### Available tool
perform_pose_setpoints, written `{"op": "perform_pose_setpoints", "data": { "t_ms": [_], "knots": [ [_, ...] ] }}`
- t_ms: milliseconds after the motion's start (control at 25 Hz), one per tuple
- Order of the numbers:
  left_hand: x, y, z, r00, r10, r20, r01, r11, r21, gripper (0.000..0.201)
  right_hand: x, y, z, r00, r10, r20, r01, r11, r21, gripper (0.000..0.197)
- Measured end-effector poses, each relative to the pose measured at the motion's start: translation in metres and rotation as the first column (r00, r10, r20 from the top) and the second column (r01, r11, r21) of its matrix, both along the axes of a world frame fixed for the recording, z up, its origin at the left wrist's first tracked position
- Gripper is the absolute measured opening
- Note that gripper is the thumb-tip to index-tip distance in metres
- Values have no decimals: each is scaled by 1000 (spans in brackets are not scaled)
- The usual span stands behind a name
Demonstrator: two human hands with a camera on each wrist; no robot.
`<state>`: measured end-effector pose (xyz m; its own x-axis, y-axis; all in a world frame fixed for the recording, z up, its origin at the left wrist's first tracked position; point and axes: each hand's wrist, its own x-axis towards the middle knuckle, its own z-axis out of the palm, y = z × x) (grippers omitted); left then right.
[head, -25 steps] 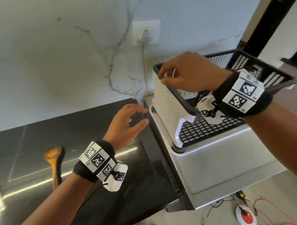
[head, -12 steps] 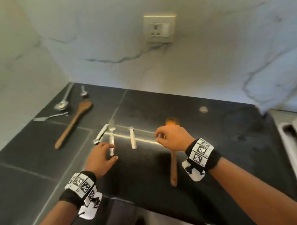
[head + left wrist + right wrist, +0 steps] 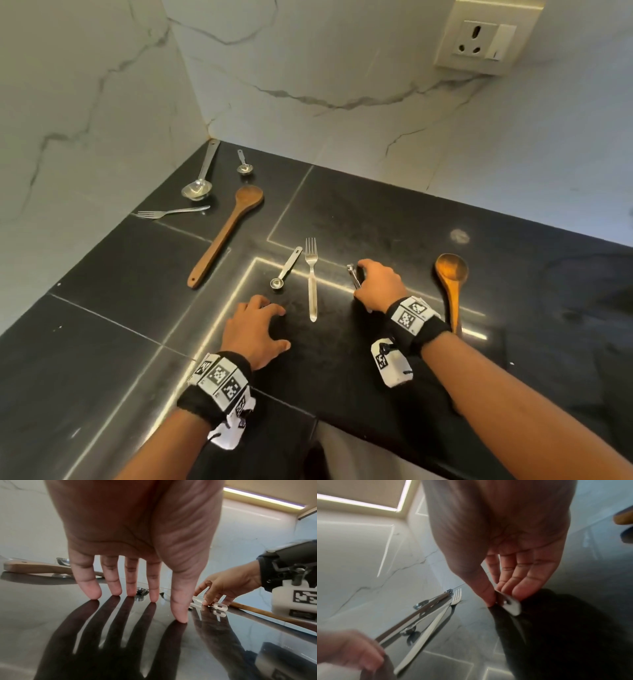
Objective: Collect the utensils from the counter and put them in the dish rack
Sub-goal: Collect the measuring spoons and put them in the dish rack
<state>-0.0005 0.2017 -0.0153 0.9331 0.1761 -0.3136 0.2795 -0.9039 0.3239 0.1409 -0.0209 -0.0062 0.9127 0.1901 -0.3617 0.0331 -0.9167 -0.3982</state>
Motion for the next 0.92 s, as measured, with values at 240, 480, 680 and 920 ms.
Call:
{"op": "perform_pose_setpoints", "data": {
  "t_ms": [240,480,680,920],
  "knots": [
    [20,16,5,988,124,96,-111,985,-135,48,-5,-2,-2,1000,-4,-18,4,1000,6,49],
    [70,17,17,981,190,42,-181,970,-162,28,-12,-1,11,995,99,14,-100,976,192,20],
    [73,16,7,975,221,-3,-218,959,-180,9,2,19,35,979,198,53,-203,903,378,14],
    [47,41,18,871,476,119,-342,763,-548,12,7,62,40,803,574,160,-596,768,235,23]
  ]
}}
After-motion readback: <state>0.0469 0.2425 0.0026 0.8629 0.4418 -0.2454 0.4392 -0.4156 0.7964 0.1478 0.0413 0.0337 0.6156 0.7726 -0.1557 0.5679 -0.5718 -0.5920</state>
